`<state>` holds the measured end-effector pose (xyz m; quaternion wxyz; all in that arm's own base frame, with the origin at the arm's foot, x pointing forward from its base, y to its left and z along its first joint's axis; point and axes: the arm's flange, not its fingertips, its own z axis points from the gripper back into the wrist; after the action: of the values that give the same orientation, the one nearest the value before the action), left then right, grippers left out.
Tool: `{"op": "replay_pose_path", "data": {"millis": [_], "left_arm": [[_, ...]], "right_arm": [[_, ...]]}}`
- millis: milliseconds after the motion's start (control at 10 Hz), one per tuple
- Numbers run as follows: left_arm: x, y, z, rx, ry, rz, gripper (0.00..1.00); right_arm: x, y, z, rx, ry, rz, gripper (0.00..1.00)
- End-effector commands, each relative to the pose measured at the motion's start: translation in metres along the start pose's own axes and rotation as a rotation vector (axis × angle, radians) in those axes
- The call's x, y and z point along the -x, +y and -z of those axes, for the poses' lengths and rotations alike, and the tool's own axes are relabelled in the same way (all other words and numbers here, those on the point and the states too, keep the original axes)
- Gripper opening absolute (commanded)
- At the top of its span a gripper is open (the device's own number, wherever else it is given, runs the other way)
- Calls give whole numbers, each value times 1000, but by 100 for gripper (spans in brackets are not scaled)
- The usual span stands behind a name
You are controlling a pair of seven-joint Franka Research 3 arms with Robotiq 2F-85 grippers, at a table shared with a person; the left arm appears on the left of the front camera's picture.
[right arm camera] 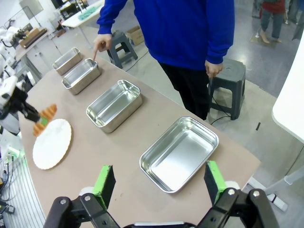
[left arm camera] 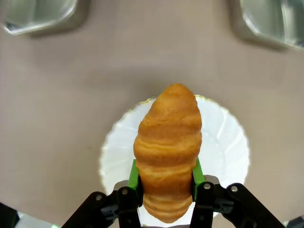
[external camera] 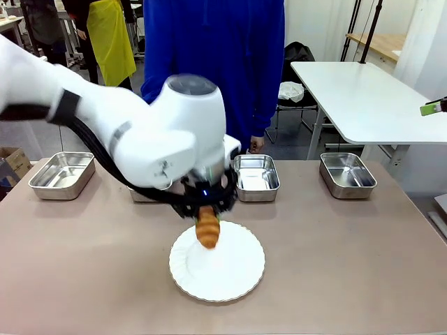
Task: Place the bread in the container.
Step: Place the Butter Roll into the Airtight Container indicated by the human.
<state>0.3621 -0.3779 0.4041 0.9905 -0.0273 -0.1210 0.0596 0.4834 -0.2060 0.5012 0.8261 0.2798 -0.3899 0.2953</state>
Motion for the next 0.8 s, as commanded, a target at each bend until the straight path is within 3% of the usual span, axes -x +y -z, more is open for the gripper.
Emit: {"op": "replay_pose_path", "data": {"millis": [0, 400, 700], "left_arm": [[-35, 34, -53, -16, -63, 46, 47], [-135, 87, -72, 7, -98, 92, 47], [-191, 102, -21, -35, -60, 89, 47]], "right_arm": [[-1, 1, 0, -3, -5, -3, 100], [-1, 1, 0, -3, -5, -3, 100], [-1, 1, 0, -3, -5, -3, 100]]}}
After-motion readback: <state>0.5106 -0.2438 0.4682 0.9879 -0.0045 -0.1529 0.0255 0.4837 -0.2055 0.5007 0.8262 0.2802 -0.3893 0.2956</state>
